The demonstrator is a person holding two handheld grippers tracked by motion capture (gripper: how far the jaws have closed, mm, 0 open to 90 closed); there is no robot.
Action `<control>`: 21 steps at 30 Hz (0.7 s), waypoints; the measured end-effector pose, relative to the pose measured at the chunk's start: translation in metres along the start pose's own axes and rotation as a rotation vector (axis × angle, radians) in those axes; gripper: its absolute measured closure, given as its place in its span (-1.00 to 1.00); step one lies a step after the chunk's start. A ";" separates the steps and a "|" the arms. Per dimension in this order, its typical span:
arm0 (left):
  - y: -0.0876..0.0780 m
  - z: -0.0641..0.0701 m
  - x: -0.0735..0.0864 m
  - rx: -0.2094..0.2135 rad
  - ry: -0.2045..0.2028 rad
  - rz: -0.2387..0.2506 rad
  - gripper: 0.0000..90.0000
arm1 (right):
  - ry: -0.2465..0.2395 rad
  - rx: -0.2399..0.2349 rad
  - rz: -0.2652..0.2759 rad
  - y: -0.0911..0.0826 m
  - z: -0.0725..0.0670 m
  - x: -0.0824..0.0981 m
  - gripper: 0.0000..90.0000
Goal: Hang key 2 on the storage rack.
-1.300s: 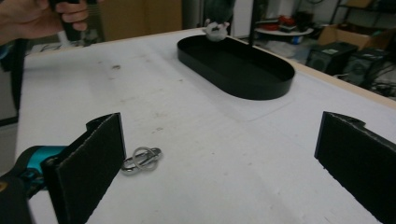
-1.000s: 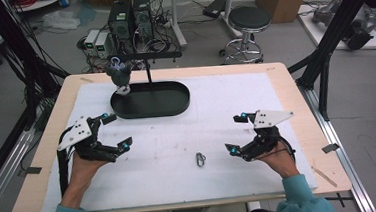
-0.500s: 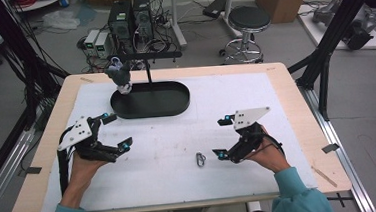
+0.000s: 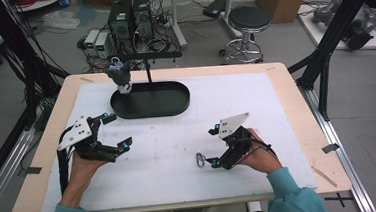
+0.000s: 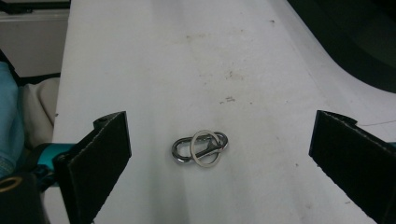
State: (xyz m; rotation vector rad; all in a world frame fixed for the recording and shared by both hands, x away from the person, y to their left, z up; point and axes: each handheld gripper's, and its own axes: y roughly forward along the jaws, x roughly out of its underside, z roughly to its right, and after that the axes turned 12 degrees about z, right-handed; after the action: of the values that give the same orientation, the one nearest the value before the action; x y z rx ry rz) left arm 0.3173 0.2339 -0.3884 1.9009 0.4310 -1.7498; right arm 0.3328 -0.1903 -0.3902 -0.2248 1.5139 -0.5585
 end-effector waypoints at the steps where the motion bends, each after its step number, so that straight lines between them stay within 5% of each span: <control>1: 0.000 0.000 0.000 0.001 0.000 -0.001 -0.96 | 0.005 0.000 -0.009 0.001 0.000 0.000 -0.89; 10: 0.000 -0.001 0.000 0.006 0.001 -0.003 -0.96 | -0.005 -0.028 -0.077 0.021 -0.001 0.000 -0.84; 13: 0.000 -0.001 0.000 0.006 -0.001 -0.005 -0.96 | -0.027 -0.039 -0.105 0.026 -0.001 0.000 -0.64; 21: 0.000 -0.002 0.001 0.005 -0.006 -0.007 -0.96 | -0.036 -0.044 -0.159 0.034 -0.002 0.001 -0.54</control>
State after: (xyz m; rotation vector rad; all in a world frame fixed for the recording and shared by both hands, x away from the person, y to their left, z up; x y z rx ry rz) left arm 0.3191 0.2346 -0.3894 1.8995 0.4326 -1.7622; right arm 0.3379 -0.1613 -0.4073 -0.3901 1.4824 -0.6448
